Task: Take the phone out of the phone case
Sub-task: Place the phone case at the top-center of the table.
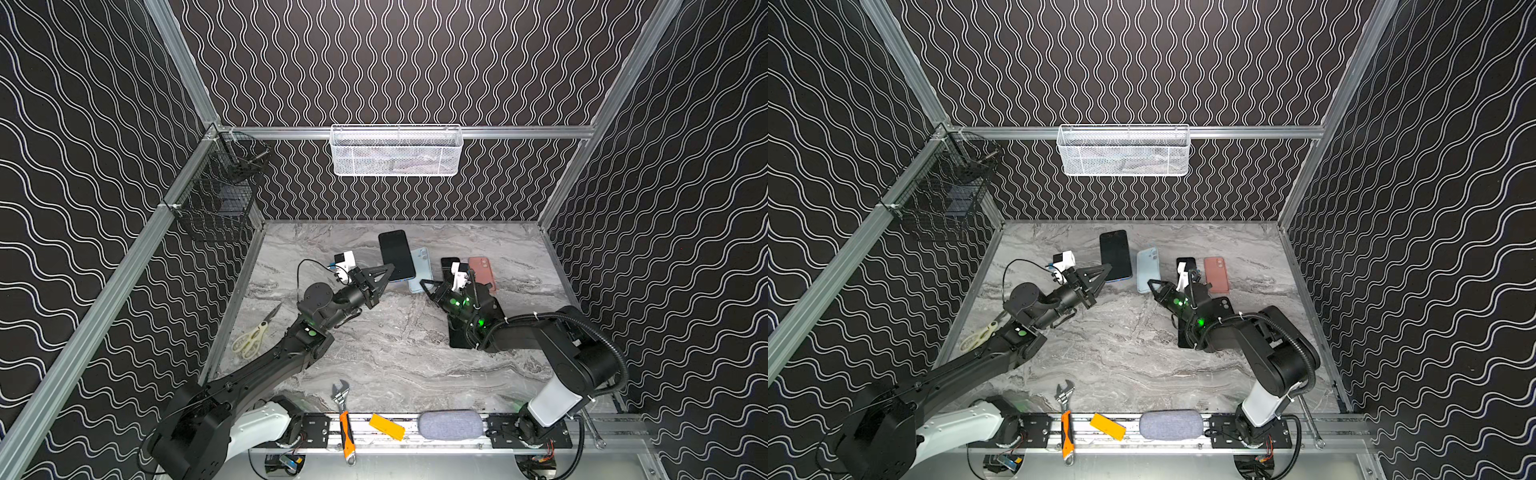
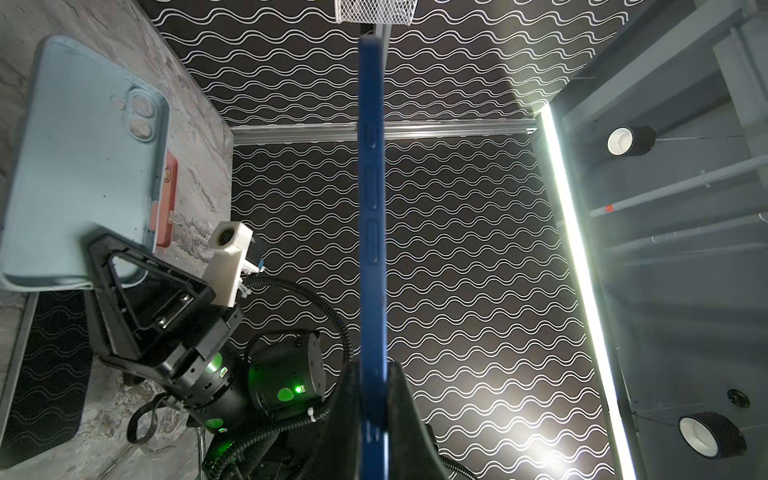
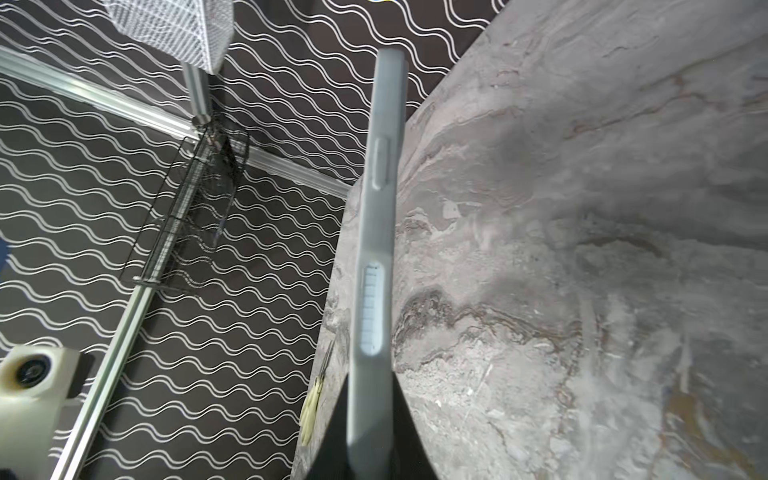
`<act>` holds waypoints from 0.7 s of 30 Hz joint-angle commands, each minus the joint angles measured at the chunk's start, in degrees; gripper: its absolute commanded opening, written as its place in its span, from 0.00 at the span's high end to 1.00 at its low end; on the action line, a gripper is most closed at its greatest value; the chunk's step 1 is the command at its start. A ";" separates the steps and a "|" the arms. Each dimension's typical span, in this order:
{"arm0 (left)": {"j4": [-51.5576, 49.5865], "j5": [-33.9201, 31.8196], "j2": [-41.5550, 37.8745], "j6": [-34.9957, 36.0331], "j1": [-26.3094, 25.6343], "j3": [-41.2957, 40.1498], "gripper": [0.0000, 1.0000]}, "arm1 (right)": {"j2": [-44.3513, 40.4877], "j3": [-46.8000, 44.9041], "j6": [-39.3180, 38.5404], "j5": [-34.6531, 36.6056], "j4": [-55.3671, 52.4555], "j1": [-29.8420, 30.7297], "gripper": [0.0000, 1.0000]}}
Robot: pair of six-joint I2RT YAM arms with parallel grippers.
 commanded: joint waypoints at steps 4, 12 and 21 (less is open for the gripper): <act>3.81 3.04 -1.28 1.30 3.80 -2.19 1.00 | 2.97 2.08 -0.01 3.52 -2.41 -0.32 0.93; 3.81 6.38 -2.22 1.89 9.20 -4.25 1.00 | 7.98 5.55 -0.09 4.22 -5.66 -1.25 0.91; 3.81 10.07 -0.61 2.08 12.63 -4.08 1.00 | 12.62 9.51 -1.47 4.68 -8.40 -1.59 0.89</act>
